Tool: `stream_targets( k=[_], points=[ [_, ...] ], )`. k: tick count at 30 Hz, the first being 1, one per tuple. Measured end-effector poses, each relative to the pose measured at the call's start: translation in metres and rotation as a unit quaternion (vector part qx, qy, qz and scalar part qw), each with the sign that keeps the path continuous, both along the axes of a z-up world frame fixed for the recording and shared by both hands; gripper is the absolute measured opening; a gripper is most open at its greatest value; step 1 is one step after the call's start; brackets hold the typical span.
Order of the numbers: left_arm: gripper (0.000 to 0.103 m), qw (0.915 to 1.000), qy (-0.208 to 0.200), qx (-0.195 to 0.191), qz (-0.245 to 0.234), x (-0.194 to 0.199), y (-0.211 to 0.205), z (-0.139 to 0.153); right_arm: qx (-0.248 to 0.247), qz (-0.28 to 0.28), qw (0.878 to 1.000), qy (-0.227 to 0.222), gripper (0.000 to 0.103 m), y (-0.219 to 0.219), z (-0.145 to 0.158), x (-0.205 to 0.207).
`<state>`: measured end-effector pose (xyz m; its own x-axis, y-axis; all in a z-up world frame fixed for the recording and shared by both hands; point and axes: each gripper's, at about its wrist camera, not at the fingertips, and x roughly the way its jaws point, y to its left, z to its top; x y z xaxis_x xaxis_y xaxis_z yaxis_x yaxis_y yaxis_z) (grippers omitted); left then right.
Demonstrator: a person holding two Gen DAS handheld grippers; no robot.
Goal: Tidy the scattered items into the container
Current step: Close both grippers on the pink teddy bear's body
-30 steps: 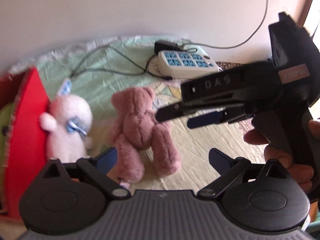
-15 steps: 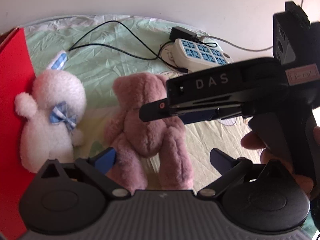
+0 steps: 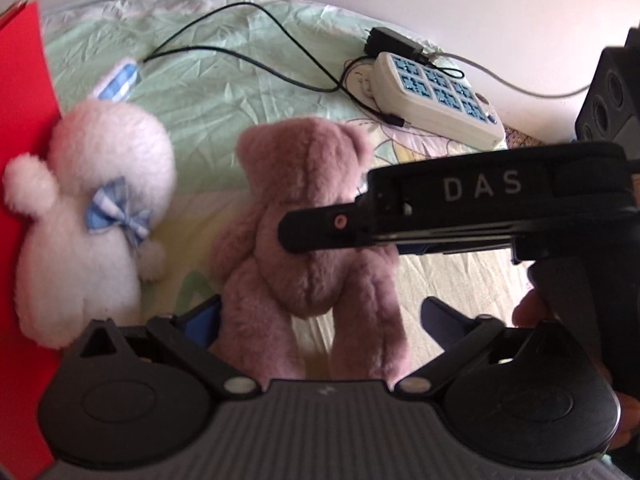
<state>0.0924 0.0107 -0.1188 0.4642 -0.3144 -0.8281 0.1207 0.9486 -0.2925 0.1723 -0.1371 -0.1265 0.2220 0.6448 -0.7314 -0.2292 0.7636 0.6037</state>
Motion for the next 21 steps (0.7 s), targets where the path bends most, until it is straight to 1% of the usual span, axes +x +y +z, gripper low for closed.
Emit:
stream_targets(
  k=[2, 3, 5, 6, 8, 10, 12, 14, 15, 16, 17, 18, 19, 20, 21],
  points=[
    [0.094, 1.0, -0.003, 0.005, -0.004, -0.002, -0.002, 0.002, 0.005, -0.013, 1.0, -0.001, 0.05, -0.005, 0.0, -0.005],
    [0.091, 0.9999, -0.005, 0.007, -0.006, -0.004, -0.003, 0.003, 0.01, -0.024, 1.0, 0.002, 0.049, -0.008, 0.0, -0.008],
    [0.078, 0.9998, -0.011, 0.016, -0.007, -0.009, -0.006, 0.008, 0.015, -0.043, 0.999, 0.004, 0.048, -0.016, 0.002, -0.016],
    [0.075, 0.9997, -0.013, 0.021, -0.01, -0.011, -0.008, 0.01, 0.016, -0.05, 0.999, 0.002, 0.046, -0.02, 0.005, -0.022],
    [0.075, 0.9996, -0.018, 0.017, -0.013, -0.019, -0.009, 0.016, 0.02, -0.059, 0.998, -0.005, 0.043, -0.027, 0.012, -0.034],
    [0.074, 0.9992, -0.032, 0.015, -0.017, -0.028, -0.012, 0.026, 0.021, -0.068, 0.997, -0.014, 0.041, -0.032, 0.022, -0.046],
    [0.073, 0.9978, -0.058, 0.022, -0.025, -0.038, -0.014, 0.041, 0.025, -0.077, 0.996, -0.024, 0.04, -0.036, 0.033, -0.055],
    [0.072, 0.9946, -0.094, 0.032, -0.031, -0.051, -0.015, 0.06, 0.038, -0.088, 0.995, -0.04, 0.039, -0.038, 0.047, -0.063],
    [0.068, 0.9925, -0.113, 0.034, -0.032, -0.056, -0.014, 0.071, 0.046, -0.091, 0.994, -0.048, 0.038, -0.038, 0.054, -0.066],
    [0.053, 0.9907, -0.127, 0.034, -0.036, -0.061, -0.012, 0.081, 0.055, -0.09, 0.993, -0.056, 0.027, -0.035, 0.061, -0.069],
    [0.052, 0.9894, -0.137, 0.033, -0.036, -0.064, -0.01, 0.091, 0.065, -0.085, 0.992, -0.064, 0.023, -0.03, 0.069, -0.073],
    [0.05, 0.9889, -0.142, 0.027, -0.034, -0.067, -0.005, 0.099, 0.073, -0.078, 0.992, -0.072, 0.024, -0.023, 0.077, -0.077],
    [0.049, 0.9893, -0.141, 0.019, -0.031, -0.068, 0.002, 0.104, 0.07, -0.071, 0.992, -0.084, 0.024, -0.013, 0.084, -0.082],
    [0.046, 0.9895, -0.142, 0.01, -0.028, -0.069, 0.008, 0.107, 0.053, -0.065, 0.991, -0.1, 0.023, 0.0, 0.091, -0.087],
    [0.045, 0.9894, -0.142, 0.009, -0.028, -0.069, 0.013, 0.107, 0.032, -0.061, 0.991, -0.115, 0.023, 0.012, 0.095, -0.091]
  ],
)
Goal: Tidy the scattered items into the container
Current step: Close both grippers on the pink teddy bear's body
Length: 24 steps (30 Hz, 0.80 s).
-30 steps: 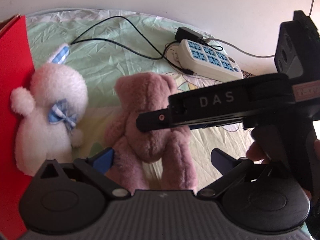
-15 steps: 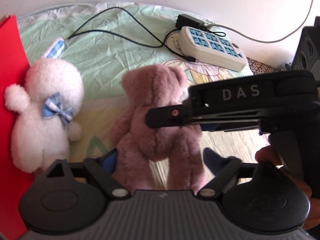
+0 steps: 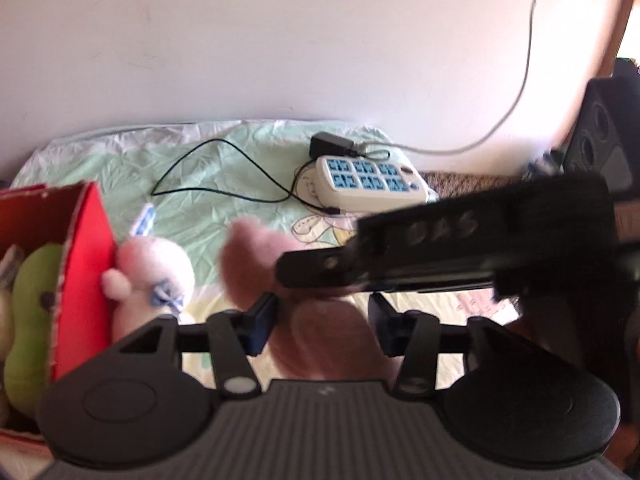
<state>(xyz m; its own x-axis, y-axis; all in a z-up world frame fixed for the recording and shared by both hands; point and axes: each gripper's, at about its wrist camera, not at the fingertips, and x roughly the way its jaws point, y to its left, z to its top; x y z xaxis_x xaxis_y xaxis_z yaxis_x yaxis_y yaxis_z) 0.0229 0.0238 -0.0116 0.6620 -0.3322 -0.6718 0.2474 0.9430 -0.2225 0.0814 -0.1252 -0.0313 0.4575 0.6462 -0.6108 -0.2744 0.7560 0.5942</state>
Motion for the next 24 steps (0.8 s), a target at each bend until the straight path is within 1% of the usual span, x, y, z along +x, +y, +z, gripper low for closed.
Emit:
stream_targets(
  k=[1, 3, 4, 5, 6, 7, 8, 9, 10, 11, 12, 13, 14, 15, 16, 18, 20, 21, 24],
  points=[
    [0.044, 1.0, 0.004, 0.003, -0.001, 0.0, 0.005, -0.002, -0.021, 0.0, 1.0, -0.009, 0.023, 0.01, 0.001, -0.003],
    [0.042, 0.9996, 0.023, -0.01, -0.014, -0.003, 0.019, -0.01, -0.059, -0.009, 0.998, -0.006, 0.022, 0.025, -0.004, -0.005],
    [0.052, 0.9991, 0.031, -0.014, -0.025, -0.007, 0.025, -0.015, -0.073, -0.018, 0.997, 0.0, 0.015, 0.029, -0.01, -0.006],
    [0.058, 0.9988, 0.037, -0.01, -0.032, -0.011, 0.029, -0.02, -0.08, -0.026, 0.996, 0.006, 0.01, 0.03, -0.016, -0.009],
    [0.068, 0.9986, 0.042, -0.004, -0.031, -0.015, 0.032, -0.024, -0.088, -0.036, 0.995, 0.011, 0.01, 0.03, -0.021, -0.012],
    [0.077, 0.9986, 0.043, 0.0, -0.03, -0.018, 0.035, -0.028, -0.102, -0.046, 0.994, 0.012, 0.014, 0.03, -0.025, -0.015],
    [0.08, 0.9984, 0.045, -0.006, -0.035, -0.02, 0.039, -0.031, -0.116, -0.053, 0.992, 0.011, 0.019, 0.03, -0.027, -0.02],
    [0.088, 0.9976, 0.051, -0.017, -0.043, -0.021, 0.042, -0.034, -0.125, -0.058, 0.99, 0.009, 0.022, 0.03, -0.028, -0.024],
    [0.093, 0.9968, 0.057, -0.025, -0.05, -0.021, 0.044, -0.037, -0.124, -0.066, 0.99, 0.008, 0.029, 0.028, -0.027, -0.028],
    [0.094, 0.9963, 0.06, -0.027, -0.055, -0.021, 0.044, -0.039, -0.115, -0.076, 0.99, 0.008, 0.038, 0.026, -0.025, -0.031],
    [0.094, 0.9962, 0.06, -0.024, -0.058, -0.021, 0.043, -0.04, -0.101, -0.083, 0.991, 0.01, 0.044, 0.022, -0.023, -0.034],
    [0.094, 0.996, 0.06, -0.021, -0.063, -0.021, 0.042, -0.041, -0.083, -0.086, 0.993, 0.016, 0.059, 0.019, -0.022, -0.035],
    [0.094, 0.9954, 0.062, -0.019, -0.07, -0.023, 0.042, -0.042, -0.064, -0.086, 0.994, 0.025, 0.066, 0.017, -0.022, -0.035],
    [0.094, 0.9946, 0.064, -0.022, -0.078, -0.025, 0.043, -0.043, -0.05, -0.084, 0.995, 0.032, 0.066, 0.017, -0.023, -0.035],
    [0.094, 0.9938, 0.067, -0.027, -0.085, -0.03, 0.044, -0.044, -0.046, -0.078, 0.995, 0.035, 0.066, 0.02, -0.024, -0.034],
    [0.094, 0.993, 0.076, -0.033, -0.084, -0.038, 0.045, -0.048, -0.068, -0.051, 0.996, 0.03, 0.066, 0.029, -0.027, -0.031],
    [0.093, 0.9934, 0.086, -0.029, -0.07, -0.041, 0.043, -0.055, -0.098, -0.021, 0.995, 0.024, 0.066, 0.037, -0.034, -0.027],
    [0.093, 0.9934, 0.091, -0.027, -0.065, -0.04, 0.042, -0.059, -0.107, -0.007, 0.994, 0.029, 0.066, 0.038, -0.039, -0.023],
    [0.094, 0.9935, 0.095, -0.019, -0.06, -0.037, 0.038, -0.064, -0.108, 0.027, 0.993, 0.047, 0.066, 0.038, -0.051, -0.009]
  ],
)
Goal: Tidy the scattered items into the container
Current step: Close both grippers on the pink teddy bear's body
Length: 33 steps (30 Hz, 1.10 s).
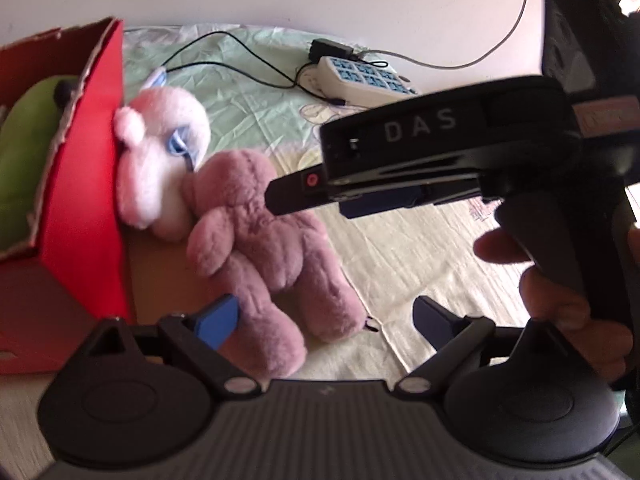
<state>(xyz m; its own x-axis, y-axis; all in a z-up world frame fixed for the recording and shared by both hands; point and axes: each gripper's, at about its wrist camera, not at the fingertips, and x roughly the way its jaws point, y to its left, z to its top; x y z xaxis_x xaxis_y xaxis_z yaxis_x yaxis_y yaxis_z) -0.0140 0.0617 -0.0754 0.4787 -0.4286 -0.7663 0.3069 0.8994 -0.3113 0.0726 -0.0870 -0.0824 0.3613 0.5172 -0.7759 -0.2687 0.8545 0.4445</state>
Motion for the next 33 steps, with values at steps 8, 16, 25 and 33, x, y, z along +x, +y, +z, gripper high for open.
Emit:
stream_targets(
  k=[8, 16, 25, 33],
  points=[
    [0.098, 0.9988, -0.01, 0.025, 0.04, 0.018, -0.014, -0.01, 0.001, 0.073, 0.997, 0.039, 0.067, 0.007, -0.018, 0.036],
    [0.101, 0.999, -0.013, 0.023, 0.037, 0.029, -0.02, -0.01, 0.033, 0.114, 0.989, 0.087, 0.056, -0.001, -0.037, 0.048],
    [0.1, 0.9987, -0.027, 0.004, -0.042, 0.023, -0.054, -0.001, 0.047, 0.088, 0.992, 0.08, 0.048, -0.053, -0.03, 0.028],
    [0.1, 0.9996, -0.01, -0.027, 0.008, 0.039, -0.019, -0.009, 0.094, 0.041, 0.992, 0.076, 0.063, -0.082, -0.029, 0.027]
  ],
)
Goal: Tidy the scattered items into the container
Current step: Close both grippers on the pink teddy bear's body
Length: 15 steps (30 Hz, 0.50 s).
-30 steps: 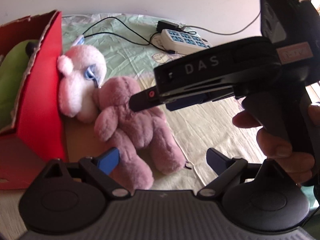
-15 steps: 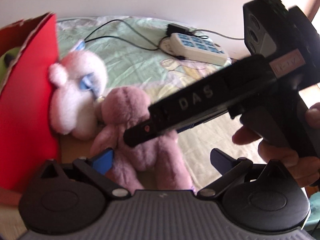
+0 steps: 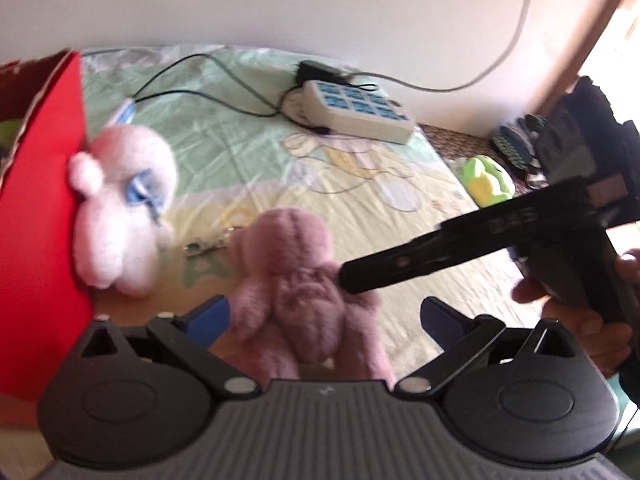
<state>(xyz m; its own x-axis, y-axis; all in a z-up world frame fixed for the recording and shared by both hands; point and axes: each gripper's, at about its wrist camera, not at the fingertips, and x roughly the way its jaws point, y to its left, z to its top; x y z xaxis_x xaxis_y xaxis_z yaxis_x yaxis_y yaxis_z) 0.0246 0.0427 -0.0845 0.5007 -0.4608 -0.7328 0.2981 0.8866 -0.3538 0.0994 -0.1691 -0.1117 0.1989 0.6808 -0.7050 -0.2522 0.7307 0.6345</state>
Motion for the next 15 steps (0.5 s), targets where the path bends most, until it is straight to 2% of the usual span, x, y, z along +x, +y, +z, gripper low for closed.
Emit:
stream_targets(
  k=[2, 4, 5, 7, 9, 15],
  points=[
    [0.1, 0.9997, 0.021, -0.009, 0.002, 0.001, 0.0, -0.01, 0.001, -0.002, 1.0, 0.007, 0.064, 0.006, -0.004, 0.007],
    [0.098, 0.9997, 0.025, -0.001, -0.002, 0.003, -0.005, -0.016, 0.006, 0.005, 1.0, 0.013, 0.064, 0.013, -0.008, 0.012],
    [0.095, 0.9996, 0.028, 0.001, -0.003, 0.005, -0.005, -0.018, 0.004, 0.008, 1.0, 0.017, 0.062, 0.016, -0.011, 0.014],
    [0.081, 0.999, 0.045, -0.005, 0.002, 0.01, -0.004, -0.023, -0.007, 0.012, 1.0, 0.022, 0.058, 0.023, -0.017, 0.017],
    [0.08, 0.9989, 0.045, -0.011, 0.008, 0.011, -0.002, -0.025, -0.008, 0.019, 0.999, 0.028, 0.054, 0.029, -0.022, 0.018],
    [0.079, 0.9989, 0.046, 0.003, 0.011, 0.012, -0.008, -0.024, 0.005, 0.012, 0.999, 0.031, 0.045, 0.024, -0.024, 0.017]
  ],
)
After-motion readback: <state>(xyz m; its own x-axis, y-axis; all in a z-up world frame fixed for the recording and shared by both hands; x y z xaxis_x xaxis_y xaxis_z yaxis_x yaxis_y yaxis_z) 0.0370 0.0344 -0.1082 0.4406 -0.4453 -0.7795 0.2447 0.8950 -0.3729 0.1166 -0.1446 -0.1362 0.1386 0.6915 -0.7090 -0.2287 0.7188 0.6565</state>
